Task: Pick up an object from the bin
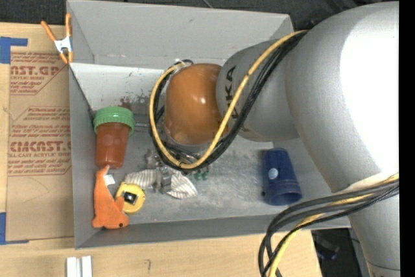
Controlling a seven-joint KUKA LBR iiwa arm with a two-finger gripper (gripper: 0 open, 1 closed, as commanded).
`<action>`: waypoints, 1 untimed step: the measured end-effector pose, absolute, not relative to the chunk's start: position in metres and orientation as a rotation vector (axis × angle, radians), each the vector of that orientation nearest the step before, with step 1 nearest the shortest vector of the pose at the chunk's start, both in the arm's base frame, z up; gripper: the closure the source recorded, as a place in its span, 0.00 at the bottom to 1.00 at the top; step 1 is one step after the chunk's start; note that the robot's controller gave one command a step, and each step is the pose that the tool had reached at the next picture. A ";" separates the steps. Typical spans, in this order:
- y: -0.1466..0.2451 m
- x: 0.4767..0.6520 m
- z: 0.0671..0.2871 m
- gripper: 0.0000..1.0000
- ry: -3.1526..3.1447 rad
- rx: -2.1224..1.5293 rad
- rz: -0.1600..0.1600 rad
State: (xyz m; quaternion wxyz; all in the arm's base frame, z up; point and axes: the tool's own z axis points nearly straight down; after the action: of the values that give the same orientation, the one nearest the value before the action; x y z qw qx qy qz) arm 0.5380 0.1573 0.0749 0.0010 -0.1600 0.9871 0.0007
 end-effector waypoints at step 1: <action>0.157 0.538 0.075 1.00 3.099 -0.502 0.003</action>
Offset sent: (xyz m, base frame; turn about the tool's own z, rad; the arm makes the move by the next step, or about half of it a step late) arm -0.0123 0.0012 -0.0049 0.0146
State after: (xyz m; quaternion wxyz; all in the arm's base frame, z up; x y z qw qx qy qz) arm 0.5380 0.1573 0.0749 0.0010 -0.1599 0.9871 0.0008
